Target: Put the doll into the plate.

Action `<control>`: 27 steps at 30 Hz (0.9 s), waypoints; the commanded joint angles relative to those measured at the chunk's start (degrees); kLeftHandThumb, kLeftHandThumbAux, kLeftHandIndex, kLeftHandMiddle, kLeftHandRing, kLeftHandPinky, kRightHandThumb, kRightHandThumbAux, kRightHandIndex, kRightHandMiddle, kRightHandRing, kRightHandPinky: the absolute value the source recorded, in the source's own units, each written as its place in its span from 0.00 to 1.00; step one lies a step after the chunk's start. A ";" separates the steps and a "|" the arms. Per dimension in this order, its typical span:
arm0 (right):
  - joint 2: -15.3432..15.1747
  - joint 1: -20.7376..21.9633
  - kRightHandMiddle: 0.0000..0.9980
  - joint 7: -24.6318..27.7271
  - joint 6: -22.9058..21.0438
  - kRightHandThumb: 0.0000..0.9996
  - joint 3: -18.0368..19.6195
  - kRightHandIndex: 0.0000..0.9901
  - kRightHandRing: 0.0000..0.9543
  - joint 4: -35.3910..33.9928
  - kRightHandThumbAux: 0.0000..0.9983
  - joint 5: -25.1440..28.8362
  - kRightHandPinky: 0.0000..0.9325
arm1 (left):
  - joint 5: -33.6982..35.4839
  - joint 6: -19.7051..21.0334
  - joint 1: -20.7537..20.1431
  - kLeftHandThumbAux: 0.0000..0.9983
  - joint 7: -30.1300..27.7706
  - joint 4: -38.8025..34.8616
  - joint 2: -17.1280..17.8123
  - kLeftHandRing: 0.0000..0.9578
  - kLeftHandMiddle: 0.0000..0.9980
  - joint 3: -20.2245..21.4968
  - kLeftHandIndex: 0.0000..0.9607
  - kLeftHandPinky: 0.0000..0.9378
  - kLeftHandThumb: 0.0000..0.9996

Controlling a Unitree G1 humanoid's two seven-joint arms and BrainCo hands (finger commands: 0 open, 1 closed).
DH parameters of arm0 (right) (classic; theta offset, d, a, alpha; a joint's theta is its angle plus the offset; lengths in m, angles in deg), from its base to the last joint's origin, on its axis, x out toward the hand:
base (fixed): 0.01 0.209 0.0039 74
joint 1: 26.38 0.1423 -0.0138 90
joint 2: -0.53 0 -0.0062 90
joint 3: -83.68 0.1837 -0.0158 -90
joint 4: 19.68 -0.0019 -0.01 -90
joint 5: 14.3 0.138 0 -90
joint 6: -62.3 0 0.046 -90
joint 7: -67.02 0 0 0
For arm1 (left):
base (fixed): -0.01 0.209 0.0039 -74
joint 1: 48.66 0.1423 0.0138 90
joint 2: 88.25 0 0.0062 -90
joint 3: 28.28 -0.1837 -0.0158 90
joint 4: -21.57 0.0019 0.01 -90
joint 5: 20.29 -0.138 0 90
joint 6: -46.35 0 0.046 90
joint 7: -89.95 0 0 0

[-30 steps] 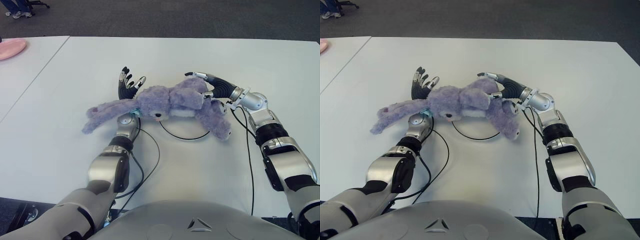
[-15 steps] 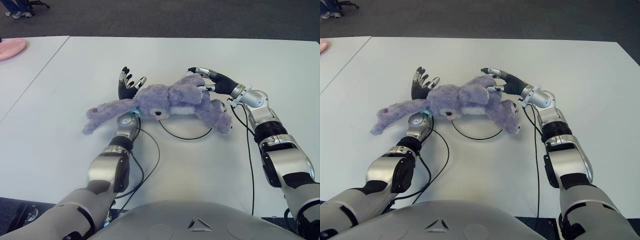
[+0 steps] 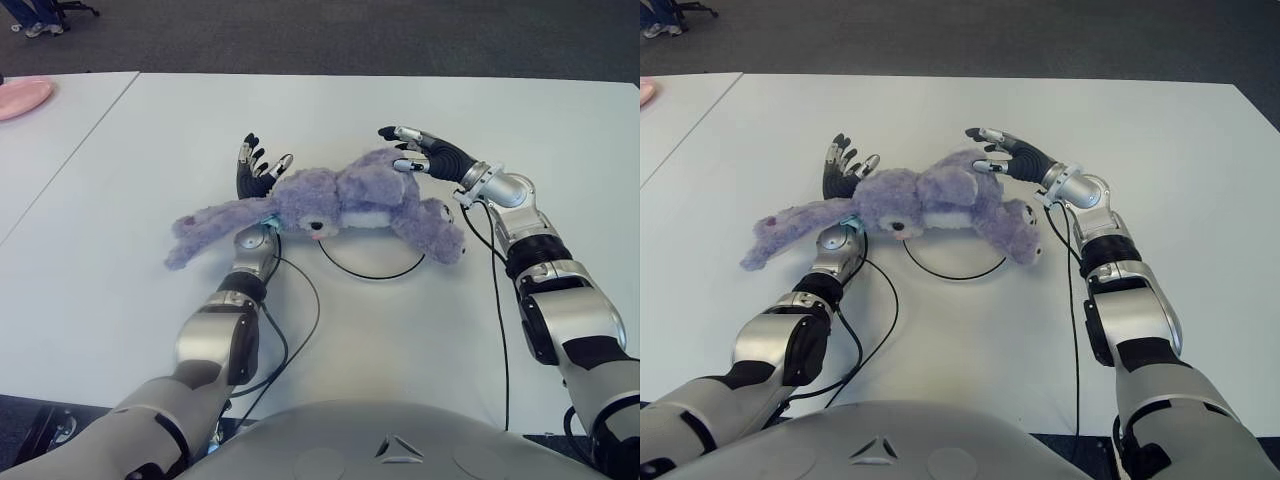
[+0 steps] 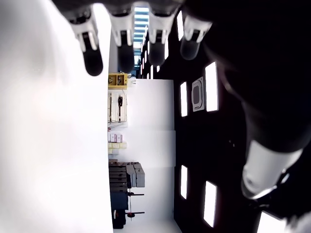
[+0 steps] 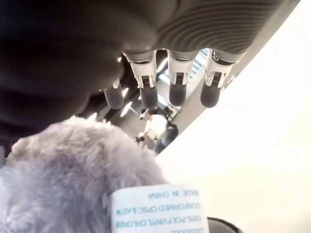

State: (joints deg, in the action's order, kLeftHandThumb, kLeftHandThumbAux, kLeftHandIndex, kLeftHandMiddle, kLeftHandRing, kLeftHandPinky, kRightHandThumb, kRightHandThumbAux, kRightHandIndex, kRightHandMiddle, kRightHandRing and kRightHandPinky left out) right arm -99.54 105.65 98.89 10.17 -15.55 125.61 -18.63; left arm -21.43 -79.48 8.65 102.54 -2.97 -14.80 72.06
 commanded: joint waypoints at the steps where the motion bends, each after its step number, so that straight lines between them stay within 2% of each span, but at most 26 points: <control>1: 1.43 3.28 0.00 -0.01 -3.80 0.23 1.23 0.00 0.00 5.46 0.35 -0.32 0.06 | 0.24 4.24 14.31 0.71 -1.59 10.65 -5.08 0.12 0.10 0.44 0.06 0.18 0.00; 6: 1.16 6.12 0.00 2.76 -5.29 0.23 2.23 0.00 0.00 8.92 0.35 0.50 0.05 | 0.23 4.30 14.28 0.71 -1.59 10.64 -5.13 0.12 0.09 0.43 0.05 0.17 0.00; 10: 0.64 9.53 0.00 8.61 -7.59 0.23 2.90 0.00 0.00 11.64 0.35 1.38 0.03 | 0.21 4.41 14.26 0.72 -1.61 10.66 -5.05 0.12 0.09 0.42 0.05 0.17 0.00; 15: -0.48 14.77 0.00 23.70 -13.86 0.25 3.92 0.00 0.00 14.34 0.36 3.38 0.01 | 0.07 4.50 14.23 0.72 -1.46 10.70 -4.95 0.11 0.09 0.33 0.05 0.17 0.00; 18: -0.83 16.25 0.00 28.60 -15.81 0.26 4.63 0.00 0.00 14.96 0.36 3.79 0.00 | 0.01 4.49 14.26 0.72 -1.36 10.71 -4.99 0.11 0.09 0.28 0.05 0.18 0.00; 20: -1.26 17.73 0.00 34.25 -18.07 0.27 5.39 0.00 0.00 15.29 0.36 4.77 0.00 | -0.03 4.47 14.28 0.72 -1.23 10.71 -5.05 0.11 0.09 0.24 0.05 0.18 0.00; 22: -2.92 19.78 0.00 40.31 -20.34 0.28 7.17 0.00 0.00 14.59 0.35 7.06 0.00 | -0.14 4.36 14.37 0.72 -1.09 10.70 -5.12 0.11 0.09 0.14 0.05 0.18 0.00; 25: -4.33 21.11 0.00 44.25 -21.53 0.28 9.09 0.00 0.00 13.69 0.33 9.01 0.00 | -0.20 4.32 14.40 0.71 -0.97 10.69 -5.17 0.11 0.09 0.10 0.05 0.17 0.00; 27: -4.76 20.03 0.00 46.48 -19.46 0.28 11.12 0.00 0.00 11.04 0.32 11.69 0.00 | -0.29 4.29 14.48 0.71 -0.78 10.69 -5.21 0.11 0.09 0.01 0.05 0.17 0.00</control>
State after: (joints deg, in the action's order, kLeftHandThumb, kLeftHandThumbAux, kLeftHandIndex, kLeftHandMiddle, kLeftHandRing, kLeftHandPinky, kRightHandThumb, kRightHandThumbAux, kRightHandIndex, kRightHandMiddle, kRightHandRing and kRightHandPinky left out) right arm -101.25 122.79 135.82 -6.99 -8.90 138.53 -12.71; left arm -21.48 -79.47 8.48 102.54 -2.96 -14.90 72.03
